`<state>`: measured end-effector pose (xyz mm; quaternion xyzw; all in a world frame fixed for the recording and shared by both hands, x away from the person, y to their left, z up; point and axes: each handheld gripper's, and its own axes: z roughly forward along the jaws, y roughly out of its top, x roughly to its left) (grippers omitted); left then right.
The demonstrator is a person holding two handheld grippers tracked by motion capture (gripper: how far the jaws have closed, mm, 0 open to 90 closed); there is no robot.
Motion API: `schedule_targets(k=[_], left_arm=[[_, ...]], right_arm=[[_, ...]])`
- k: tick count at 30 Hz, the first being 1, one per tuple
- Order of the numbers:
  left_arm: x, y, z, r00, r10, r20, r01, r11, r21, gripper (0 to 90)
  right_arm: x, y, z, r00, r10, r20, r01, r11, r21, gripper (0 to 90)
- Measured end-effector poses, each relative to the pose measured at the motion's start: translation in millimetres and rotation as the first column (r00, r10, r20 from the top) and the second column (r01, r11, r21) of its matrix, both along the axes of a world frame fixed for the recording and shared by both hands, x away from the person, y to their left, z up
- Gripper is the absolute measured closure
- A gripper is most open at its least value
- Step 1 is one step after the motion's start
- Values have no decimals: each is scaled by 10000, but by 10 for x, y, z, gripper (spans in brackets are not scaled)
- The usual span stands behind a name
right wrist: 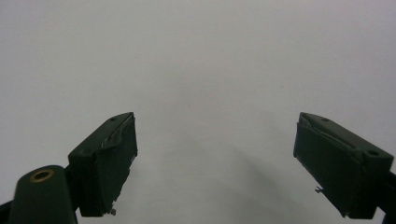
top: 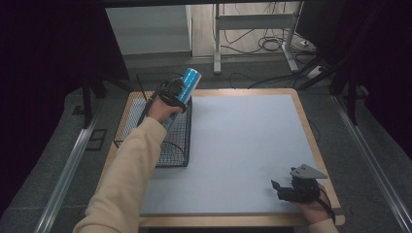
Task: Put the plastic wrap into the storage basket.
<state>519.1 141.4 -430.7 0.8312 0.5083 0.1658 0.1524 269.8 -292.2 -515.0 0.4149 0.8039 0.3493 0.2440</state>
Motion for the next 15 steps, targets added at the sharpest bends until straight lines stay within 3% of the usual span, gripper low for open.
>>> schedule_targets(k=[15], left_arm=[[36, 51, -66, 9996, 288, 0, -288, 9996, 32, 317]], right_arm=[[-1, -2, -9, 10000, -22, -7, 22, 10000, -64, 138]])
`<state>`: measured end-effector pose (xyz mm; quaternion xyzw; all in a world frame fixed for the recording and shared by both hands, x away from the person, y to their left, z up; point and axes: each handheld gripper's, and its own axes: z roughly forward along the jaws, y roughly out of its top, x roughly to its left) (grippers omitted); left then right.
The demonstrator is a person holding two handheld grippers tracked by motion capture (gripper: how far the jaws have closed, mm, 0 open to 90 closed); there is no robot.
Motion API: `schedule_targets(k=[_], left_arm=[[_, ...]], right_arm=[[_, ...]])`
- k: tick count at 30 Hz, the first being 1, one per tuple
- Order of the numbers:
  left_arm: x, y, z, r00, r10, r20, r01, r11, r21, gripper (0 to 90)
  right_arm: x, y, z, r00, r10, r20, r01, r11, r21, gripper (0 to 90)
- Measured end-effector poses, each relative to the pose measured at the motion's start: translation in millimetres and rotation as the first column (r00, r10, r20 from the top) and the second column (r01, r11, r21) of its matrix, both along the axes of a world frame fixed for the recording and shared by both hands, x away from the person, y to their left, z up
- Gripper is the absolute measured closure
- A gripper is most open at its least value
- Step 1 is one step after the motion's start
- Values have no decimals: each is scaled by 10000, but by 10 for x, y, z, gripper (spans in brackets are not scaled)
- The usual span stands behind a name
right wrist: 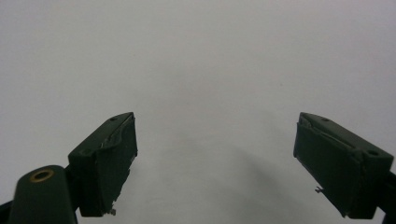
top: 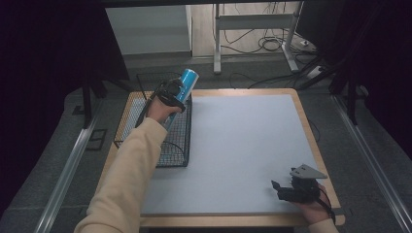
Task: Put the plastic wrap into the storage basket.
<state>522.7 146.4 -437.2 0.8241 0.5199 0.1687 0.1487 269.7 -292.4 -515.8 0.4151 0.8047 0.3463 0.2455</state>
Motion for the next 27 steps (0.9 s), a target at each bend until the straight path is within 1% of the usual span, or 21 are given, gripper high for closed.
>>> schedule_targets(k=[4, 6, 7, 8, 9, 10, 11, 12, 14, 16, 18, 21, 23, 25, 26, 27], left_arm=[[-5, 1, -7, 10000, -62, 68, 61, 10000, 9, 315], [-6, 9, -6, 10000, -91, 36, 92, 9999, -111, 301], [-6, 9, -6, 10000, -91, 36, 92, 9999, -111, 287], [-18, 10, 23, 9999, -75, 86, 77, 9996, -258, 267], [-26, 9, 40, 9999, -91, 131, 95, 9995, -317, 248], [-26, 9, 40, 9999, -91, 131, 95, 9995, -317, 211], [-37, 8, 63, 9999, -119, 91, 122, 9995, -305, 211], [-51, 7, 78, 9999, -146, 64, 148, 9995, -276, 177], [-105, 22, 110, 9999, -120, -9, 119, 9991, -410, 123], [-164, 40, 145, 9996, -100, 261, 114, 9984, -559, 114], [-227, 66, 195, 9990, -138, 432, 172, 9968, -780, 108], [-338, 90, 288, 9965, -354, 759, 425, 9947, -940, 107], [-422, 97, 360, 9943, -515, 936, 625, 9909, -1189, 107], [-514, 95, 428, 9913, -719, 1104, 878, 9853, -1464, 109], [-514, 95, 428, 9913, -719, 1104, 878, 9853, -1464, 111], [-623, 78, 486, 9866, -882, 1370, 1110, 9793, -1691, 112]], right_arm=[[-5, 2, 5, 10000, 28, 19, -28, 10000, 0, 138], [-6, -2, 6, 10000, 18, 21, -18, 10000, 1, 138], [-6, -4, 7, 10000, 25, 28, -25, 10000, -1, 138], [-5, -6, 7, 10000, 16, 29, -16, 10000, -7, 138], [-5, -9, 8, 10000, 14, 15, -14, 10000, -19, 138], [-5, -9, 8, 10000, 14, 15, -14, 10000, -19, 138], [-4, -10, 7, 10000, -3, 26, 3, 10000, -6, 138], [-1, -11, 7, 10000, -3, 24, 3, 10000, 4, 138], [1, -8, 5, 10000, 12, -2, -12, 10000, 11, 138], [0, -5, 6, 10000, 33, 6, -33, 10000, 5, 138], [-4, -4, 11, 10000, 32, 7, -32, 10000, 13, 138], [-6, 0, 13, 10000, 11, 34, -11, 10000, 19, 138], [-7, 2, 15, 10000, 9, 43, -9, 10000, 15, 138], [-8, 5, 17, 10000, 12, 48, -12, 10000, -4, 138], [-9, 6, 19, 10000, 9, 56, -9, 10000, -6, 138], [-10, 6, 21, 10000, 4, 68, -4, 10000, -2, 138]])
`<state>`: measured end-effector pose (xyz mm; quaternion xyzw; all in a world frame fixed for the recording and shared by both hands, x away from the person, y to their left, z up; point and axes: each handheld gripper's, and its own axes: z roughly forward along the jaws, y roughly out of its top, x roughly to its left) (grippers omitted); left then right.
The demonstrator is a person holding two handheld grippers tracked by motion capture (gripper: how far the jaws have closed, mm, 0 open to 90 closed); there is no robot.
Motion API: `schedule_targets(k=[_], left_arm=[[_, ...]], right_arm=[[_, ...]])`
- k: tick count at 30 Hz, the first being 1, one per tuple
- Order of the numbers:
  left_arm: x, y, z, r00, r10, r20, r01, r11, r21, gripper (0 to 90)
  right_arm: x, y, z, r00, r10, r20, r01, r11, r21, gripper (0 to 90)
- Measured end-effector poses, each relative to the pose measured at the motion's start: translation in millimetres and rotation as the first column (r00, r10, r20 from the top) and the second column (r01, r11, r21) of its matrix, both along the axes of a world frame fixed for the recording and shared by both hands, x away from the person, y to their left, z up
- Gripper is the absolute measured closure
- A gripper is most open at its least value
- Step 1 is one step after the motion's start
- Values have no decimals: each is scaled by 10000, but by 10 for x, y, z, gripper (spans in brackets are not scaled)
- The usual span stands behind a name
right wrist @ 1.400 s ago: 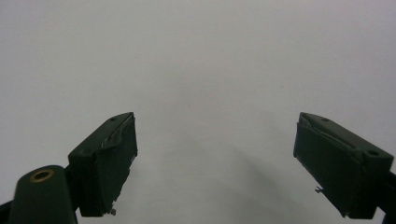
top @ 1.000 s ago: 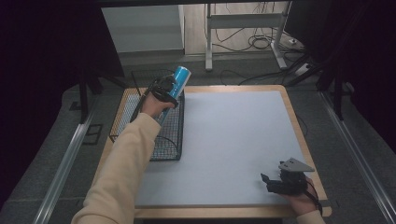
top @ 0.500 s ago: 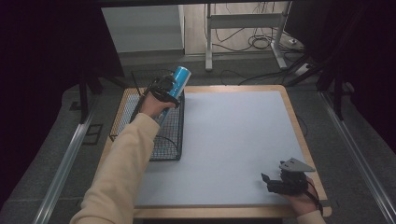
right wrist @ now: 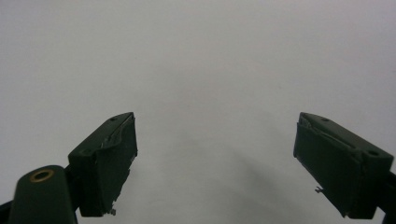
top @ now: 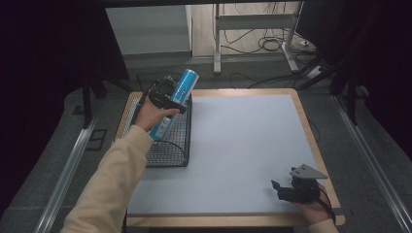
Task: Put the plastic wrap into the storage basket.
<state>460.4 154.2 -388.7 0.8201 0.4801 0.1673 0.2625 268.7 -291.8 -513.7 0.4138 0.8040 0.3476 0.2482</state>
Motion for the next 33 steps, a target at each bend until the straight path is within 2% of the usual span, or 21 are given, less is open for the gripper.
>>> schedule_targets(k=[3, 4, 5, 8, 11, 13, 15, 16, 18, 19, 22, 23, 24, 25, 27, 28, 29, 30, 31, 32, 33], left_arm=[[-117, -25, 45, 9994, -235, 259, 240, 9995, -210, 124], [-229, -62, 83, 9976, -534, 436, 548, 9980, -308, 126], [-229, -62, 83, 9976, -534, 436, 548, 9980, -308, 126], [-406, -145, 135, 9922, -1114, 555, 1148, 9914, -628, 128], [-599, -258, 165, 9828, -1664, 797, 1739, 9799, -981, 130], [-648, -291, 160, 9805, -1776, 845, 1862, 9766, -1079, 133], [-767, -366, 138, 9747, -1982, 1036, 2103, 9698, -1236, 136], [-870, -417, 122, 9681, -2201, 1202, 2354, 9626, -1338, 138], [-987, -476, 91, 9599, -2521, 1227, 2688, 9518, -1474, 141], [-987, -476, 91, 9599, -2521, 1227, 2688, 9518, -1474, 140], [-1226, -595, -21, 9414, -3140, 1234, 3306, 9315, -1516, 139], [-1226, -595, -21, 9414, -3140, 1234, 3306, 9315, -1516, 140], [-1283, -622, -58, 9386, -3207, 1269, 3384, 9275, -1591, 140], [-1395, -669, -141, 9318, -3386, 1306, 3574, 9186, -1687, 140], [-1498, -712, -243, 9249, -3592, 1249, 3771, 9088, -1789, 143], [-1498, -712, -243, 9249, -3592, 1249, 3771, 9088, -1789, 143], [-1549, -737, -302, 9220, -3682, 1196, 3850, 9049, -1817, 143], [-1640, -780, -430, 9152, -3890, 1050, 4021, 8984, -1767, 144], [-1640, -780, -430, 9152, -3890, 1050, 4021, 8984, -1767, 144], [-1718, -814, -560, 9129, -3975, 932, 4080, 8968, -1712, 145], [-1718, -814, -560, 9129, -3975, 932, 4080, 8968, -1712, 145]], right_arm=[[-6, -3, 11, 10000, -34, 20, 34, 10000, 17, 138], [-8, -2, 14, 10000, -51, 46, 50, 10000, 37, 138], [-8, -2, 14, 10000, -51, 46, 50, 10000, 37, 138], [-10, 3, 19, 10000, -66, 64, 66, 10000, 44, 138], [-15, 7, 22, 10000, -64, 76, 64, 10000, 30, 138], [-16, 7, 23, 10000, -62, 76, 62, 10000, 35, 138], [-19, 5, 25, 9999, -77, 91, 77, 10000, 34, 138], [-18, 3, 24, 9999, -61, 96, 61, 10000, 49, 138], [-18, 1, 25, 9999, -58, 98, 57, 10000, 55, 138], [-18, 1, 25, 9999, -58, 98, 57, 10000, 55, 138], [-15, 2, 24, 9999, -52, 94, 52, 10000, 51, 138], [-16, 4, 24, 10000, -55, 81, 55, 10000, 37, 138], [-16, 4, 24, 10000, -55, 81, 55, 10000, 37, 138], [-19, 9, 27, 9999, -36, 105, 35, 10000, 28, 138], [-21, 9, 29, 9999, -29, 129, 29, 10000, 21, 138], [-22, 10, 29, 9999, -32, 128, 32, 10000, 20, 138], [-22, 10, 29, 9999, -32, 128, 32, 10000, 20, 138], [-24, 10, 28, 9999, -34, 109, 34, 10000, 23, 138], [-24, 10, 28, 9999, -34, 109, 34, 10000, 23, 138], [-24, 14, 27, 9999, -10, 128, 10, 10000, 6, 138], [-24, 14, 27, 9999, -10, 128, 10, 10000, 6, 138]])
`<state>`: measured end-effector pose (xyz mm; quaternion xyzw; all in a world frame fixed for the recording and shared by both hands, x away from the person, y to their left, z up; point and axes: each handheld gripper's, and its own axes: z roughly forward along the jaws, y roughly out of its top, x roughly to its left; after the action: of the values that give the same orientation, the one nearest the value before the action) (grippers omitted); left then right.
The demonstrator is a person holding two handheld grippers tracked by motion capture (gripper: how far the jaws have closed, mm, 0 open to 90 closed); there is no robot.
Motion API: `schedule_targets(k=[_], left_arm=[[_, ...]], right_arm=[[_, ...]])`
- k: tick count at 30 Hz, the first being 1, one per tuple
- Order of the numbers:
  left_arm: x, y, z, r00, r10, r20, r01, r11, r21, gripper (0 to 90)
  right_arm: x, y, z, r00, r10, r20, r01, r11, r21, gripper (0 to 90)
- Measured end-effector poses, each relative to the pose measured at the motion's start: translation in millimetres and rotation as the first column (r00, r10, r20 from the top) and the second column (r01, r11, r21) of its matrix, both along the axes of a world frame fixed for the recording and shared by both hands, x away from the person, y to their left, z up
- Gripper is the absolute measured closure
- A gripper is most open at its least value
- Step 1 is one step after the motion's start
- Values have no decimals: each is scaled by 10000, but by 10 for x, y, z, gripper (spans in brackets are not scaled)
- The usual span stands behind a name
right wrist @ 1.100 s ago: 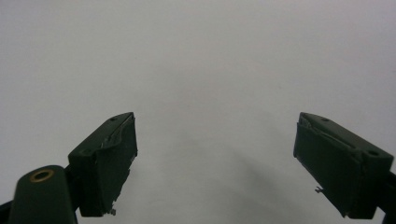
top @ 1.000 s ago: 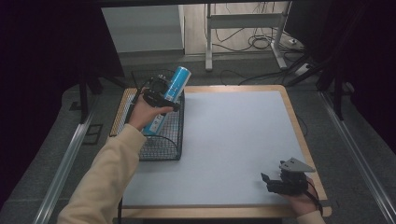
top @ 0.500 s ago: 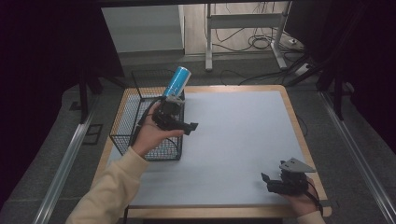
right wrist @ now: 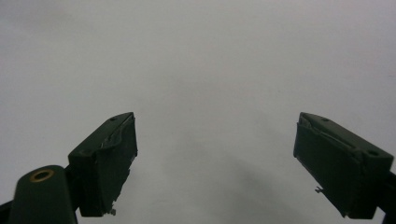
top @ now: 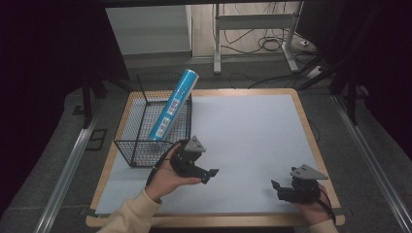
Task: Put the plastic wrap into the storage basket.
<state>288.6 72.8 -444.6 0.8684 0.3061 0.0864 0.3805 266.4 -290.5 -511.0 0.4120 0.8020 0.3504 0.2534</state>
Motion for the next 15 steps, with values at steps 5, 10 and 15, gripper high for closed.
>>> schedule_targets(k=[5, 10, 15], left_arm=[[-157, 2, -391, 9995, 152, -263, -147, 9997, 214, 151], [-181, 46, -547, 9985, 269, -466, -239, 9977, 641, 155], [-156, 83, -572, 9981, 443, -432, -418, 9974, 582, 155]], right_arm=[[-1, 6, -6, 10000, 9, -21, -9, 10000, -14, 138], [8, -3, -9, 10000, 7, -2, -8, 10000, -52, 138], [2, -2, -7, 10000, 26, 27, -26, 10000, -68, 138]])
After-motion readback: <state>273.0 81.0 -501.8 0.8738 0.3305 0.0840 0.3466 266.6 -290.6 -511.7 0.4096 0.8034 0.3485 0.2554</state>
